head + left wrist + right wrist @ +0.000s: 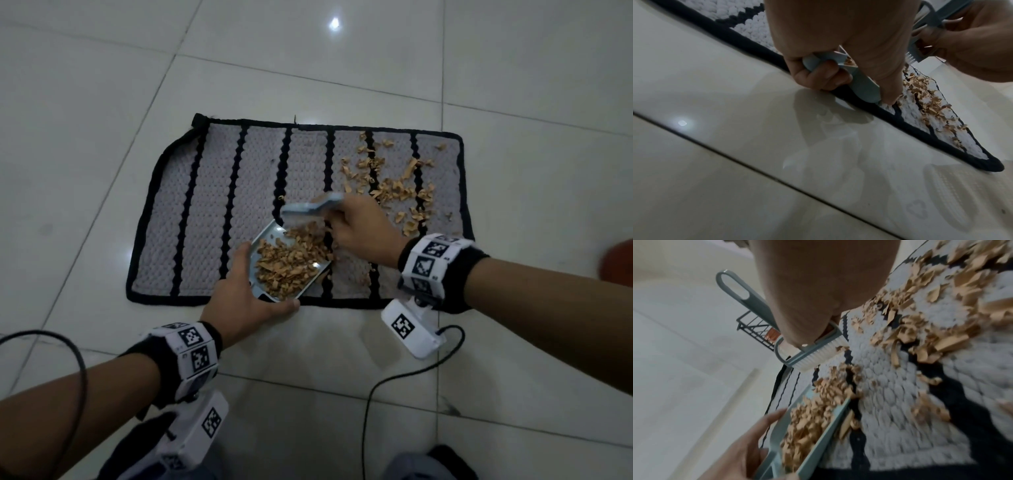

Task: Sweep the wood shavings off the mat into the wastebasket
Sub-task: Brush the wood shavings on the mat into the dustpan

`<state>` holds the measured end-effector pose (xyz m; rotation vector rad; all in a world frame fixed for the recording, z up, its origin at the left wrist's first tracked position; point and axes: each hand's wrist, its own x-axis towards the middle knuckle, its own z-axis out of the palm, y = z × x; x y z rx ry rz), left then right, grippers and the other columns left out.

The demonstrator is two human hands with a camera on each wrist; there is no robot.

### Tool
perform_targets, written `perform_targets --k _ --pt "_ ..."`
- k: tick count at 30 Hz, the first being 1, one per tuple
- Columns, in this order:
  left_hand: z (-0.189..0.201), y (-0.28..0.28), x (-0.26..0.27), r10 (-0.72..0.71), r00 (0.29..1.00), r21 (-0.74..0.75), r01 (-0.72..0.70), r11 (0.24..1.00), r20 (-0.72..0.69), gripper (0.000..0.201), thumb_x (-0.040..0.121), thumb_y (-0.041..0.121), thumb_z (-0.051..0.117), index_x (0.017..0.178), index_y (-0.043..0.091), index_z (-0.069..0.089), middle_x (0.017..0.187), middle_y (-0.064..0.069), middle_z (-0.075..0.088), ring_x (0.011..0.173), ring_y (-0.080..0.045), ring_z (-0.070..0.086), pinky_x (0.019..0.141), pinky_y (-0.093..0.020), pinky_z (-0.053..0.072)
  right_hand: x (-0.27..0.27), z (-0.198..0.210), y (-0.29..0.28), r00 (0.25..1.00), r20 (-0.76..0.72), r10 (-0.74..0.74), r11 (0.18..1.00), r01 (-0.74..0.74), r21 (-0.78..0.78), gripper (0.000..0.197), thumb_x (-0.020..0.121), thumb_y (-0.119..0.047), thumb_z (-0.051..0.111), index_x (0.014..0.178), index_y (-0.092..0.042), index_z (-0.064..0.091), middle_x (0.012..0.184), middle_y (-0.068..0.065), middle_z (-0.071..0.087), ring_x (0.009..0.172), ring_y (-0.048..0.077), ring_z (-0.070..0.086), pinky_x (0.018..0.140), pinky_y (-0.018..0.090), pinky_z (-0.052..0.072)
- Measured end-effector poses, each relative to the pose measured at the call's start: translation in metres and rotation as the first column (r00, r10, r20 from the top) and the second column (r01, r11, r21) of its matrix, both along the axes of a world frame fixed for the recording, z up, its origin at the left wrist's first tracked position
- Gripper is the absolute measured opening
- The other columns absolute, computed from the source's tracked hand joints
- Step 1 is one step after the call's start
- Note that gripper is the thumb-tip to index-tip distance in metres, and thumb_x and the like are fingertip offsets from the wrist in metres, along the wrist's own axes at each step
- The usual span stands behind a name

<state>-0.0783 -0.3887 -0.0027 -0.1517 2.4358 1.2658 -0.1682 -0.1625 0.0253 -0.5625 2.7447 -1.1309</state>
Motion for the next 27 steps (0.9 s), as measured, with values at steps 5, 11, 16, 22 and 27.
perform_targets --k 5,11,16,22,27 --pt "0.001 -0.002 0.0 -0.025 1.0 -0.032 0.025 0.999 0.01 0.122 0.058 0.049 0.09 0.152 0.03 0.014 0.127 0.015 0.048 0.107 -0.004 0.051 0.093 -0.02 0.043 -0.01 0.005 0.022 0.976 -0.106 -0.191 0.981 0.193 0.006 0.017 0.097 -0.002 0.046 0.096 -0.011 0.06 0.06 -0.012 0.041 0.05 0.003 0.034 0.048 0.022 0.025" --pt "0.006 -0.009 -0.005 -0.156 0.987 -0.079 0.158 0.984 0.023 0.12 0.06 0.053 0.088 0.151 0.035 0.012 0.142 0.008 0.048 0.107 -0.008 0.053 0.09 -0.024 0.046 -0.014 -0.016 0.044 0.894 -0.216 -0.392 0.884 0.431 0.182 0.025 0.092 -0.014 0.044 0.107 -0.005 0.062 0.082 0.011 0.057 0.076 0.03 0.05 0.067 0.032 0.034" --pt "0.016 -0.023 -0.026 -0.275 0.957 -0.214 0.29 0.933 0.097 0.125 0.059 0.054 0.087 0.154 0.032 0.008 0.147 0.003 0.045 0.12 -0.023 0.055 0.087 -0.024 0.043 0.01 -0.024 0.039 0.86 -0.135 -0.492 0.836 0.51 0.204 0.025 0.094 -0.013 0.046 0.116 -0.004 0.053 0.107 0.015 0.054 0.093 0.028 0.045 0.076 0.035 0.039" --pt "0.022 -0.038 -0.06 -0.416 0.884 -0.345 0.466 0.815 0.214 0.131 0.056 0.062 0.085 0.153 0.044 -0.002 0.145 -0.002 0.049 0.113 -0.027 0.058 0.082 -0.03 0.048 0.03 -0.018 0.015 0.946 -0.078 -0.315 0.929 0.324 0.178 0.007 0.093 -0.012 0.054 0.097 -0.008 0.05 0.089 0.005 0.045 0.076 0.018 0.037 0.06 0.026 0.021" --pt "0.024 -0.041 -0.077 -0.488 0.837 -0.353 0.548 0.759 0.249 0.13 0.055 0.064 0.084 0.147 0.052 -0.007 0.134 -0.001 0.057 0.083 -0.021 0.064 0.068 -0.031 0.053 0.033 -0.012 -0.02 0.961 -0.022 -0.275 0.954 0.275 0.116 0.019 0.091 -0.009 0.057 0.089 -0.017 0.04 0.087 0.0 0.04 0.075 0.016 0.034 0.059 0.009 0.026"
